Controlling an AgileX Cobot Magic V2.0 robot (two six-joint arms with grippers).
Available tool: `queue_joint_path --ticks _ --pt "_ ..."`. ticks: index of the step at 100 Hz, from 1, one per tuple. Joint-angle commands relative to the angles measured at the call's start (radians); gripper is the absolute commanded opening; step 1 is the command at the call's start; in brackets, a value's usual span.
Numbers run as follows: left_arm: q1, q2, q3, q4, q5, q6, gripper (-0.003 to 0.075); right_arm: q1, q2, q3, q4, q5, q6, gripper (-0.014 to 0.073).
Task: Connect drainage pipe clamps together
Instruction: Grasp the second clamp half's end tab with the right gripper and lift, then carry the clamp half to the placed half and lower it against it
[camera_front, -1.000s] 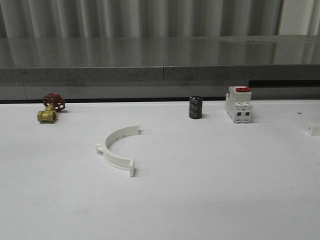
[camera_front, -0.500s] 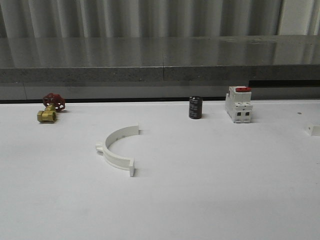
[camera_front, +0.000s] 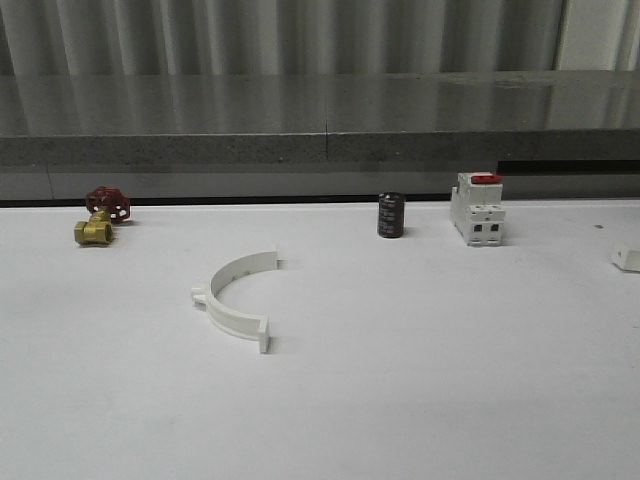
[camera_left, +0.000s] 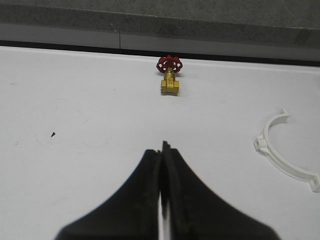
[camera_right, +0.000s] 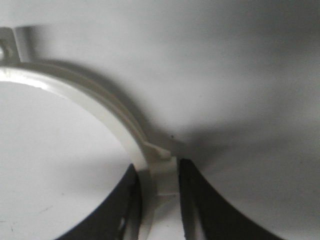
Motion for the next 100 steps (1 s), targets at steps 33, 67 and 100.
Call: queue_joint_path --ticks 33,67,100 --pt "0.000 0.002 -0.028 0.002 -0.070 0.000 -0.0020 -0.003 -0.056 -0.074 0.073 0.053 0.037 -0.0066" --pt "0.000 0.002 -0.028 0.002 -0.070 0.000 -0.0021 0.225 -0.183 -0.112 0.043 0.080 0.300 -0.0046" --pt "0.000 0.002 -0.028 0.001 -0.070 0.000 -0.0020 0.605 -0.140 -0.180 -0.214 0.035 0.768 -0.0046"
